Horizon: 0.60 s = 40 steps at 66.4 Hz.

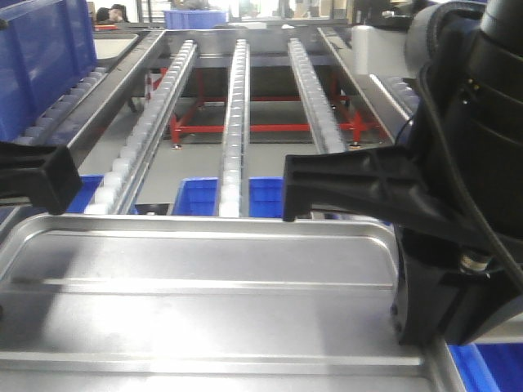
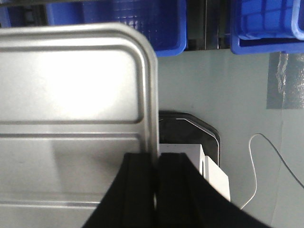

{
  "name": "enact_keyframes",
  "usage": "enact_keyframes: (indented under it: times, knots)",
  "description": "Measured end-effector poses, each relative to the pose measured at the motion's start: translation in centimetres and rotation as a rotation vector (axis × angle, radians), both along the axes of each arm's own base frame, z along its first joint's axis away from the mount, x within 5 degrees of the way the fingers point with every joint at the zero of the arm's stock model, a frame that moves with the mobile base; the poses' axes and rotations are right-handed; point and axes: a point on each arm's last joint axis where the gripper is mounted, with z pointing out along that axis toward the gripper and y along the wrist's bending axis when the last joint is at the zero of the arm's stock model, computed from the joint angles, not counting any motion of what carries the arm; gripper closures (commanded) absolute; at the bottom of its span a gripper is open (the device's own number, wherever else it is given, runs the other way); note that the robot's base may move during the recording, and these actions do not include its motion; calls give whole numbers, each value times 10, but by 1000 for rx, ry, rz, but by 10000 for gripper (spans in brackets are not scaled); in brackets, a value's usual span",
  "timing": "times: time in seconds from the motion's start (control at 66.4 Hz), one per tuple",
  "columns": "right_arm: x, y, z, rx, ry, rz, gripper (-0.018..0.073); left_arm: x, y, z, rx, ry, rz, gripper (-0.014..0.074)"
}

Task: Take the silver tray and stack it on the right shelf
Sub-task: 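Hold the tray level with both grippers while the base drives away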

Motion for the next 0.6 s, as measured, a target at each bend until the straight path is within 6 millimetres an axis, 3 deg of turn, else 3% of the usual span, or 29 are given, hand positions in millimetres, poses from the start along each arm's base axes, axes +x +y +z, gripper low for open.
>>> enact_keyframes:
  times: [0.603]
  knots:
    - [0,0,0,1,0,0,482,0,0,0,1,3,1,697]
